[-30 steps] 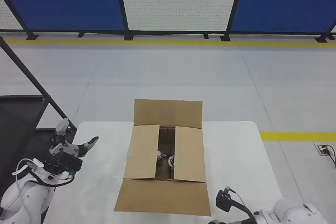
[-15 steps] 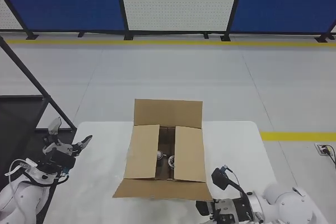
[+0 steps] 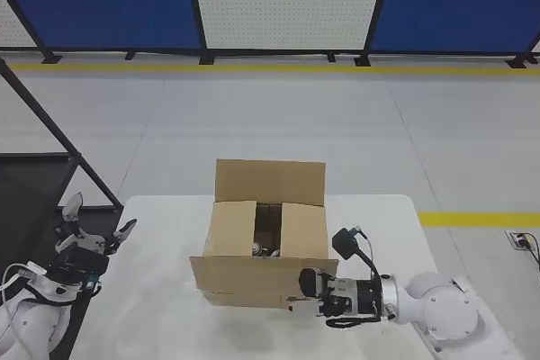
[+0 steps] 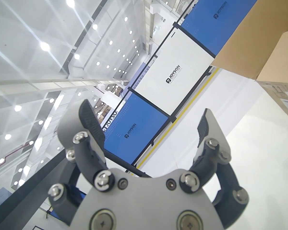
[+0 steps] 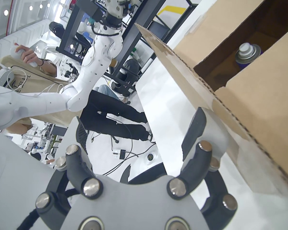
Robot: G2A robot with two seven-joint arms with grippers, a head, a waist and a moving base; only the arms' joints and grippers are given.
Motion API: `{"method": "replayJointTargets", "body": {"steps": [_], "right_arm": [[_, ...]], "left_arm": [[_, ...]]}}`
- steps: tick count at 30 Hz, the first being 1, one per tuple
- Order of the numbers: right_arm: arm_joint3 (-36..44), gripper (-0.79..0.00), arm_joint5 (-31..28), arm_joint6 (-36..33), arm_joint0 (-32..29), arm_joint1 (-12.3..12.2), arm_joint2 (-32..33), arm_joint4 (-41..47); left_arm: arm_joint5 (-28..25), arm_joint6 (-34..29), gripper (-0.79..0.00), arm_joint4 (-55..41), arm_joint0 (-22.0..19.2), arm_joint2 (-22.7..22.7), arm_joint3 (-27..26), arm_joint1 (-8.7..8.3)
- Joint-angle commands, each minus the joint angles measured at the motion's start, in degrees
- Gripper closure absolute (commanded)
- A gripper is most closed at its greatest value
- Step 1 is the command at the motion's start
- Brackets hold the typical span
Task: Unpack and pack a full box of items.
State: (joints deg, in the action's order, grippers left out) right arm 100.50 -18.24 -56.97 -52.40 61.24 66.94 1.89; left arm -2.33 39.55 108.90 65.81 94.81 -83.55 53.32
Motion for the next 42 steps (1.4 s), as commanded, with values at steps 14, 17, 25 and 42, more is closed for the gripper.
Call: {"method": "replayJointTargets", "body": {"steps": [14, 17, 25, 42], "right_arm": [[-8.5, -0.785, 6.2, 5.9, 6.7, 1.7, -5.1, 0.5], [-8.5, -0.785, 6.2, 5.9, 6.7, 1.7, -5.1, 0.5], [-8.6, -0.785, 6.5, 6.4, 6.5, 1.7, -5.0, 0.6], [-10.1, -0.785, 16.4, 14.5, 7.9, 3.3, -7.8, 0.0]], "left_arm": [[-2.3, 1.7, -0.785, 3.4, 1.2, 0.5, -0.8, -0.34], [-2.7, 1.6, -0.785, 4.2, 1.2, 0.4, -0.7, -0.41], [-4.4, 1.9, -0.785, 5.7, 1.1, 0.2, 0.0, -0.60], [-9.2, 0.5, -0.785, 12.2, -12.4, -5.3, 5.1, -0.77]]}}
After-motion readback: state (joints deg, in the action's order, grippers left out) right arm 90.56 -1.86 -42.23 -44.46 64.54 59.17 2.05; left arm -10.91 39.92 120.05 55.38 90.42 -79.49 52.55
